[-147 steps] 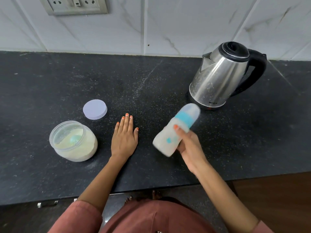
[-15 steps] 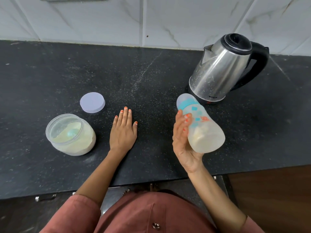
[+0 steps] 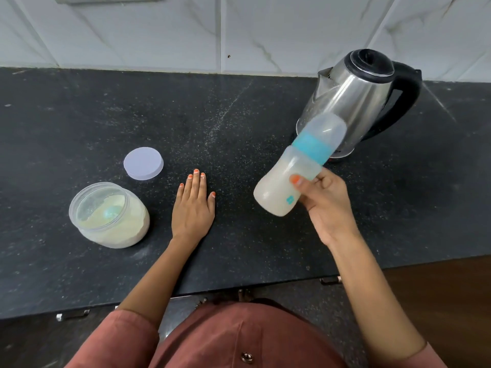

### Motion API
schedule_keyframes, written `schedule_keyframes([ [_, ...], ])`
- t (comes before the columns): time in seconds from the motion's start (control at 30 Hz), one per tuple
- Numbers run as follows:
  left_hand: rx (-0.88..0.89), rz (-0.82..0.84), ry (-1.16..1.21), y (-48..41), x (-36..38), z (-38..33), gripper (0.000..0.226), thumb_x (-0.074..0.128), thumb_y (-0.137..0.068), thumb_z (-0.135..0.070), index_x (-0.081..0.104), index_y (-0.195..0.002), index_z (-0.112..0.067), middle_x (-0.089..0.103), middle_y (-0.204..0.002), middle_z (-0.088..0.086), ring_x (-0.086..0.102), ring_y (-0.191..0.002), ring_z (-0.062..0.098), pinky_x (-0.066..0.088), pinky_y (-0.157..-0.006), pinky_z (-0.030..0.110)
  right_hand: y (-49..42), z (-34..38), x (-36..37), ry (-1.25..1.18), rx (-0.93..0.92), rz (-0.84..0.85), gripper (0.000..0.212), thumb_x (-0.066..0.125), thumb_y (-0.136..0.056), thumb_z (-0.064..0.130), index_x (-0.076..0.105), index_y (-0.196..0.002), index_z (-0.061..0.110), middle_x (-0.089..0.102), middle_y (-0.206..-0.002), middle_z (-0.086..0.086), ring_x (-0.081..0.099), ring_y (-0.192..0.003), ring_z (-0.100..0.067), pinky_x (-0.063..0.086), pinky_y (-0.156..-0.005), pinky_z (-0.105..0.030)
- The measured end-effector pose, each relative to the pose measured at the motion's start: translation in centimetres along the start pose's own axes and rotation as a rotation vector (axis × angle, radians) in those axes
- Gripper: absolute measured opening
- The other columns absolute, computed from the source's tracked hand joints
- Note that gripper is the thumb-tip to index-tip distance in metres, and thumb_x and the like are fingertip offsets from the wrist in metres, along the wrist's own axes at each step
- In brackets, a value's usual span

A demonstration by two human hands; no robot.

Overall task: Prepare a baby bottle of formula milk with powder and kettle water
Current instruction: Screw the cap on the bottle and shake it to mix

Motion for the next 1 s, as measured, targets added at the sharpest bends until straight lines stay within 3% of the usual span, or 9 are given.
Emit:
schedule_keyframes([
  [0.1,-0.001,0.000,-0.003,0.0,0.0,0.0,0.053,0.022,-0.100,-0.031,0.010,-0.145,-0.007,0.007,-0.155,0.009,0.005,-0.144,0.020,0.002,-0.116,0.034,0.0,-0.9,0.2,-0.106,0.009,-0.018,0.044,0.080,-0.048,0.024,0.067,-0.090,0.017,0.074,-0.085,0.004,0.068,-0.084,-0.008,0.056,-0.070,-0.022],
  [0.23,-0.003,-0.003,0.010,0.0,-0.1,0.0,0.053,0.025,-0.099,-0.031,0.012,-0.145,-0.007,0.008,-0.155,0.009,0.007,-0.143,0.021,0.004,-0.116,0.035,1.9,-3.2,1.6,0.238,0.133,0.120,0.037,0.076,-0.057,-0.002,0.066,-0.088,0.016,0.074,-0.081,0.007,0.068,-0.080,-0.005,0.056,-0.075,-0.024],
  [0.33,-0.002,-0.007,0.023,0.0,0.0,0.0,0.053,0.025,-0.099,-0.031,0.013,-0.145,-0.006,0.009,-0.155,0.009,0.007,-0.143,0.021,0.005,-0.116,0.036,0.8,-1.8,0.5,-0.042,0.084,-0.031,0.028,0.073,-0.053,0.015,0.070,-0.081,0.018,0.074,-0.080,0.005,0.068,-0.079,-0.006,0.057,-0.077,-0.026],
  [0.4,-0.002,-0.008,0.016,0.0,0.1,0.0,0.053,0.024,-0.099,-0.031,0.012,-0.145,-0.006,0.009,-0.155,0.009,0.007,-0.143,0.021,0.005,-0.116,0.035,-0.1,-0.9,-0.4,-0.143,-0.003,-0.142,0.034,0.071,-0.055,0.023,0.066,-0.089,0.019,0.071,-0.086,0.005,0.066,-0.086,-0.008,0.056,-0.076,-0.024],
  [0.47,-0.003,-0.009,0.006,0.0,0.1,0.0,0.053,0.024,-0.099,-0.031,0.012,-0.145,-0.007,0.009,-0.155,0.009,0.006,-0.143,0.021,0.004,-0.116,0.035,0.0,-1.6,-0.3,-0.051,0.015,-0.118,0.043,0.077,-0.056,0.019,0.062,-0.096,0.018,0.069,-0.093,0.001,0.064,-0.091,-0.012,0.055,-0.080,-0.025],
  [0.6,-0.008,-0.004,0.011,0.0,0.0,0.0,0.053,0.024,-0.100,-0.031,0.011,-0.145,-0.007,0.008,-0.155,0.008,0.006,-0.143,0.020,0.003,-0.116,0.034,1.5,-3.0,0.8,0.154,0.125,0.044,0.043,0.077,-0.048,0.022,0.065,-0.089,0.018,0.074,-0.082,0.006,0.067,-0.083,-0.006,0.055,-0.074,-0.022],
  [0.73,-0.003,-0.012,0.005,0.0,0.1,0.0,0.053,0.024,-0.099,-0.031,0.012,-0.145,-0.006,0.009,-0.155,0.009,0.007,-0.143,0.021,0.004,-0.116,0.035,-0.2,-1.5,-0.6,-0.070,0.006,-0.130,0.052,0.085,-0.049,0.030,0.064,-0.095,0.019,0.073,-0.089,0.007,0.067,-0.090,-0.008,0.055,-0.078,-0.024],
  [0.9,-0.009,-0.006,0.021,0.0,0.0,0.0,0.053,0.025,-0.099,-0.030,0.013,-0.145,-0.007,0.009,-0.155,0.009,0.007,-0.143,0.021,0.004,-0.116,0.035,1.6,-3.0,1.3,0.278,0.153,0.068,0.039,0.077,-0.056,0.004,0.065,-0.091,0.017,0.074,-0.080,0.010,0.068,-0.080,-0.002,0.054,-0.070,-0.019],
  [1.0,-0.009,-0.007,-0.004,0.0,0.0,0.0,0.053,0.022,-0.099,-0.032,0.010,-0.145,-0.008,0.007,-0.155,0.008,0.005,-0.144,0.020,0.002,-0.116,0.033,0.6,-2.3,0.6,0.005,0.152,-0.067,0.030,0.066,-0.061,0.015,0.065,-0.091,0.017,0.074,-0.082,0.007,0.068,-0.081,-0.005,0.056,-0.072,-0.022],
])
Point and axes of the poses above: each hand's wrist, its own y-axis away from the middle knuckle, its own x-axis out of the palm, z = x × y, the point moved 4 cm from there along -y, towards the middle knuckle
